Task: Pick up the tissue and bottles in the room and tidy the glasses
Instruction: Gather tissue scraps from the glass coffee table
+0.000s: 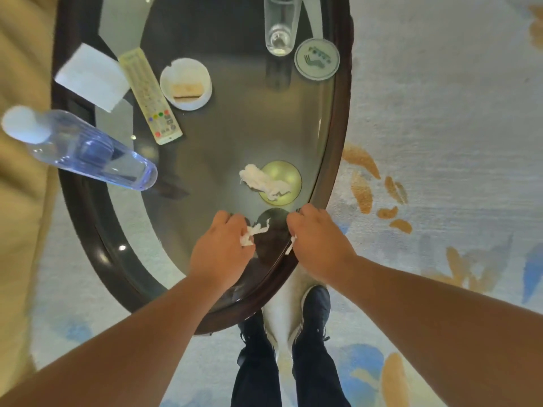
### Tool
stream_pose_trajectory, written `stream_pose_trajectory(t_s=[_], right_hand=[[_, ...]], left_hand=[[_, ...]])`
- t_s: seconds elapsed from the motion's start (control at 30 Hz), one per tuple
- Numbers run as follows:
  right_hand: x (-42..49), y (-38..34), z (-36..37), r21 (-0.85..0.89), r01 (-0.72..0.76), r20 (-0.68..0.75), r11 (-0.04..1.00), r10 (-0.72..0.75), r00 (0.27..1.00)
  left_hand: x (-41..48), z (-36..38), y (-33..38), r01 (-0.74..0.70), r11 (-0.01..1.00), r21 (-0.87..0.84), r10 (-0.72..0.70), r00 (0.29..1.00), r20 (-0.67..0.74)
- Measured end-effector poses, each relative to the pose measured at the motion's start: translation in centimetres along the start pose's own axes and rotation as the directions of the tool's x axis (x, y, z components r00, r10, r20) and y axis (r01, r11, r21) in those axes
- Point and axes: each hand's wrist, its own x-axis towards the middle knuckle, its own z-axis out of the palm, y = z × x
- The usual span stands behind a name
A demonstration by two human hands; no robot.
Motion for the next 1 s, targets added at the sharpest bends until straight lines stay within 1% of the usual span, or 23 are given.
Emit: stream_pose_trajectory(t_s=[0.1,0.17,0.2,0.27,0.3,0.37,0.4,0.47,0.67,0.8,1.0], right_hand=[[1.4,-0.7,-2.3,0.051,0.033,-0.098,0.998,-0.028,0.995],[2.9,-1.4,-3.7,0.059,0.069,-0.168,0.996,-0.059,0.984],[3.7,-1.8,-4.4,0.059,0.08,-0.181,0.995,-0.069,0.981],[5.3,-2.8,-5.2,0.031,0.111,-0.149,0.993,-0.105,0.983],[6.0,-3.2,-5.3,-0.017,0.134,-0.105,0.991,-0.135,0.985],[7.1,-3.8,-5.0,-0.169,0.19,0.001,0.967,-0.193,0.981],[7.4,-3.8,-4.7,-0.232,0.207,0.043,0.95,-0.202,0.978],[7.7,-3.7,-4.1,-0.279,0.201,0.068,0.939,-0.189,0.98],[7.5,-3.1,-3.7,-0.213,0.174,0.088,0.961,-0.158,0.983],[6.2,-2.4,-4.7,-0.068,0.107,0.027,0.992,-0.105,0.994],[2.8,-0.7,-6.2,0.088,0.053,-0.052,0.995,-0.049,0.997]], left_hand=[[-0.3,-1.4,0.4,0.038,0.995,-0.091,-0.043,0.998,-0.053],[-0.4,-2.3,0.8,0.028,0.992,-0.121,-0.037,0.996,-0.079],[-0.5,-2.6,1.0,0.018,0.992,-0.123,-0.029,0.996,-0.082],[-0.6,-3.1,1.3,0.01,0.992,-0.128,-0.02,0.996,-0.082],[-0.5,-3.2,1.3,0.005,0.991,-0.13,-0.016,0.996,-0.088],[-0.3,-3.2,1.0,0.006,0.991,-0.132,-0.019,0.995,-0.097],[-0.2,-3.1,0.8,0.012,0.991,-0.133,-0.025,0.995,-0.101],[-0.1,-3.0,0.3,0.032,0.991,-0.131,-0.045,0.994,-0.1],[-0.6,-3.0,-0.3,0.061,0.988,-0.139,-0.074,0.993,-0.092],[-0.3,-3.5,0.6,0.031,0.983,-0.179,-0.049,0.994,-0.094],[0.5,-4.7,3.4,-0.018,0.981,-0.194,-0.004,0.994,-0.113]])
